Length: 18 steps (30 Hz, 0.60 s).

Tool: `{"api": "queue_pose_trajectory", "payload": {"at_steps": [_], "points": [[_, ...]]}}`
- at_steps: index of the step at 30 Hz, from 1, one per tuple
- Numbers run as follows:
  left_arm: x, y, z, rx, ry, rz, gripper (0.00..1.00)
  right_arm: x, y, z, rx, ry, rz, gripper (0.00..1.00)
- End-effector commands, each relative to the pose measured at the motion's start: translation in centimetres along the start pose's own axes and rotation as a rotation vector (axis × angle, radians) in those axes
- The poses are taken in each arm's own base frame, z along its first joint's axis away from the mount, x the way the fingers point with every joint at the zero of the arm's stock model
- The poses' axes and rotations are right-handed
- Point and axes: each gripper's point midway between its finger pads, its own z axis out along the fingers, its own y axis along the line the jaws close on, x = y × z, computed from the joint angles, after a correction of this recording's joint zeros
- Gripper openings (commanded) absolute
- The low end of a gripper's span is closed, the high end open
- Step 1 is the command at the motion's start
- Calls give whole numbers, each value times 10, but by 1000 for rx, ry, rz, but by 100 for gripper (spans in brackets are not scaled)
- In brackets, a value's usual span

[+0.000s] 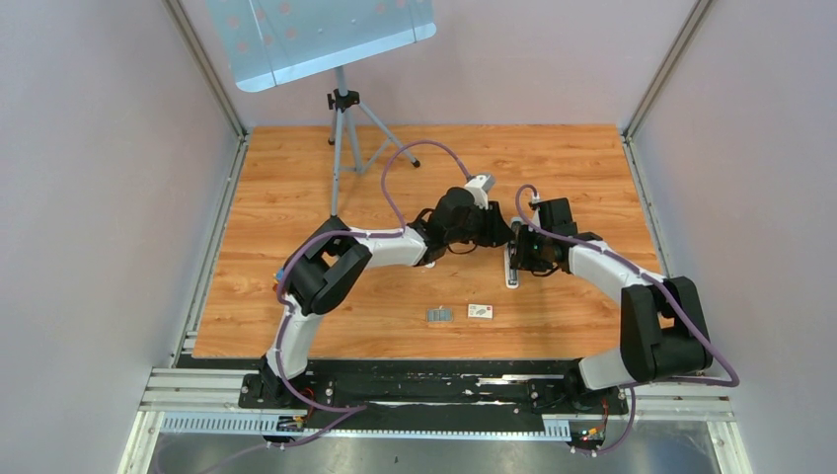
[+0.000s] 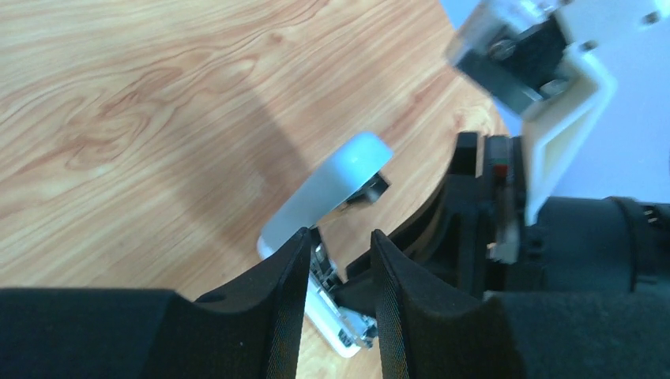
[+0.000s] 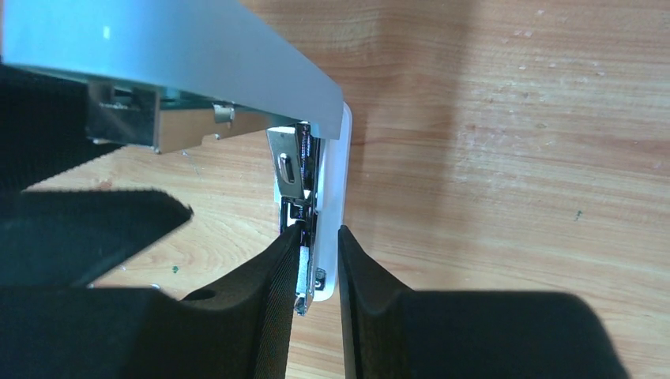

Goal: Load the staples into the stapler

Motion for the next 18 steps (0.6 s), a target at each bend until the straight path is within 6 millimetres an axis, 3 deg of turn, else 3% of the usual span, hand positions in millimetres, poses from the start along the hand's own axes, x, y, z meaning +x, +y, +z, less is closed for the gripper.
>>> {"api": "queue_pose_trajectory", "payload": {"at_steps": [1,9,12,18], "points": [[-20,3,-18,-57,-73,32,37,-3,-8,-12,41,-15,1,27],[-22,4,-49,-125,-128,80,45,-32,3,-38,5,-106,38,37],[-11,-4,-52,-131,-131,113,50,-50,6,-45,-30,-140,43,37],[23,-20,-47,-179,-121,181,65,-93,13,-68,-84,-242,32,56]]}}
